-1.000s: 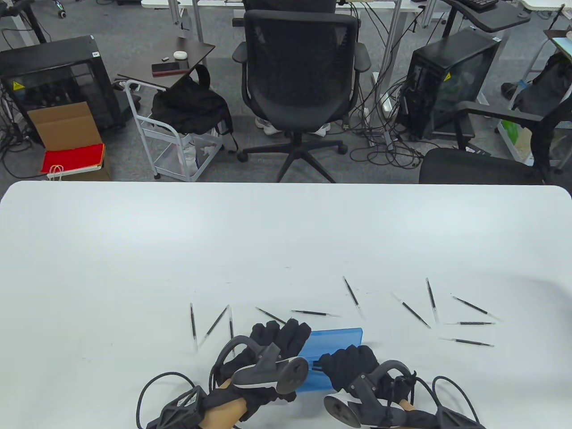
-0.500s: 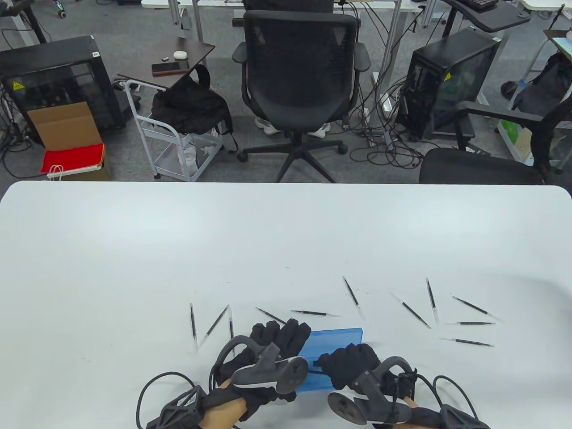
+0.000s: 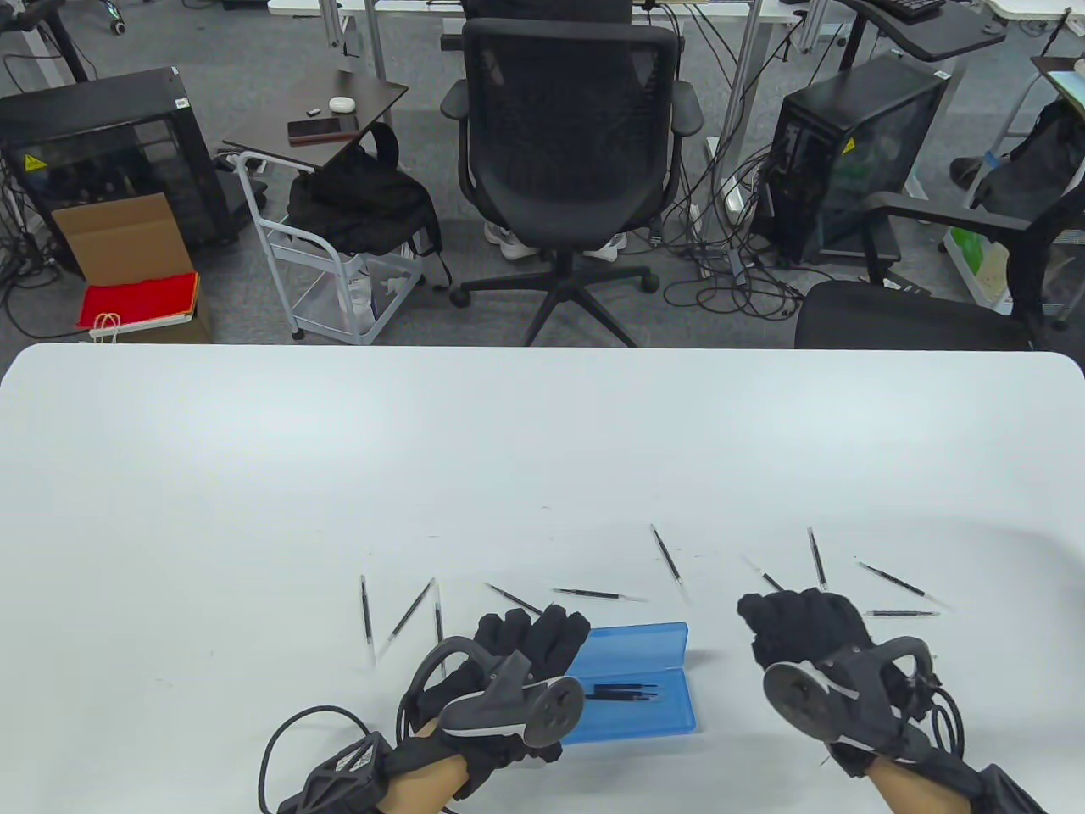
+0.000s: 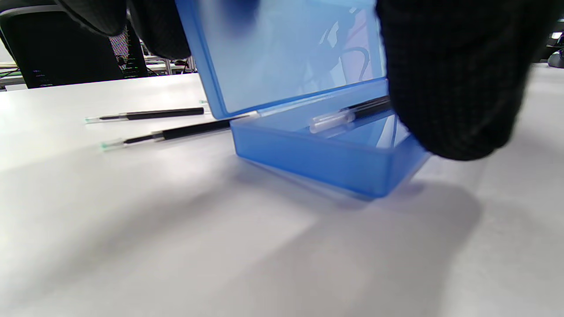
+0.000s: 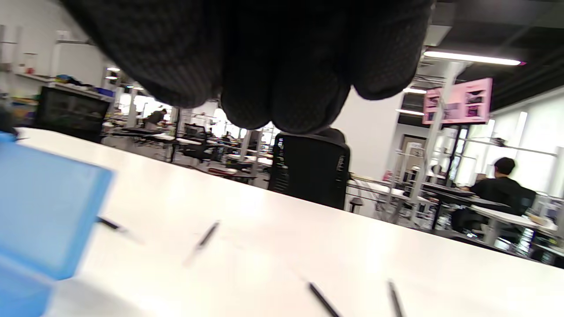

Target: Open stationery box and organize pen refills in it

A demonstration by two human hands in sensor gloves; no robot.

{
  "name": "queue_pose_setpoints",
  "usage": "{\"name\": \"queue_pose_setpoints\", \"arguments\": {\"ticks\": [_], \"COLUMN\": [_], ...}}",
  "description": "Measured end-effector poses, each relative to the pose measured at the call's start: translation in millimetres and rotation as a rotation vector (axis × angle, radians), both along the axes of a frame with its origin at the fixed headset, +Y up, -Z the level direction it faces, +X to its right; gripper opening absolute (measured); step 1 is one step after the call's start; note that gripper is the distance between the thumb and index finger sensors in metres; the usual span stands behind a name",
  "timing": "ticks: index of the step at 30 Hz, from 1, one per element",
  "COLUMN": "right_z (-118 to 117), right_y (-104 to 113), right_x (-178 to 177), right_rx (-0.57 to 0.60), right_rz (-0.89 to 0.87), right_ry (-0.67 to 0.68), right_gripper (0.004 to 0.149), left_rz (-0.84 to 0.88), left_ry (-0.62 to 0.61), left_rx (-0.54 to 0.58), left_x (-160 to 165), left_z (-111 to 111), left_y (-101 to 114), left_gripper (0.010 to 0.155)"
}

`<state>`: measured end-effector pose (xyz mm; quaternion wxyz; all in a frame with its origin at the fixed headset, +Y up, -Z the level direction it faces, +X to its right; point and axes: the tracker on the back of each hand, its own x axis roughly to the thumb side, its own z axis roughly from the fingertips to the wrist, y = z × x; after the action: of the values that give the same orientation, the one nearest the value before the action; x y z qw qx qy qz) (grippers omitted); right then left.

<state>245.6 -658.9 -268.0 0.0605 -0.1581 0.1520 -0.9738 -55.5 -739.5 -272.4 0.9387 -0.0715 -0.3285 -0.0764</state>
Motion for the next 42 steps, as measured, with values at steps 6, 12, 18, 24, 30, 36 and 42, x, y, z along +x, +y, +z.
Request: {"name": "queue_pose_setpoints", "arguments": {"ticks": [6,12,18,24,30,36,42], "right_z": [-25,-40,-47,-53,-55,-53,-54], "right_y": [-13,-48,-76,-90,-98,-100,-101], "right_x": [44,72,84,88,88,88,91], "right_rx": [-0.089,-0.206,-0.227,-0.269,-0.258,-0.258,-0.263], "right_rz": [0.037,0.159,0.311,0.349,0.380,0.387,0.353], "right_ry": [-0.190,-0.241,-0.221,-0.214,-0.206,-0.186,-0.171], "right_gripper": [0.051,0.053,0.050,0.051,0.049,0.048,0.046], "left_rz": [0.000,0.003,0.005,0.006,0.008,0.006,0.006], "left_ry": [0.002,0.003,0.004,0.004,0.004,0.004,0.004], "left_rx": [-0.001,-0.004,-0.006,-0.006,-0.008,-0.007,-0.007], "left_x": [0,0,0,0,-1,0,0], "left_z": [0,0,0,-1,-1,-1,-1], "left_y": [0,0,0,0,0,0,0], "left_gripper": [0.127,0.127,0.127,0.127,0.127,0.127,0.127]}}
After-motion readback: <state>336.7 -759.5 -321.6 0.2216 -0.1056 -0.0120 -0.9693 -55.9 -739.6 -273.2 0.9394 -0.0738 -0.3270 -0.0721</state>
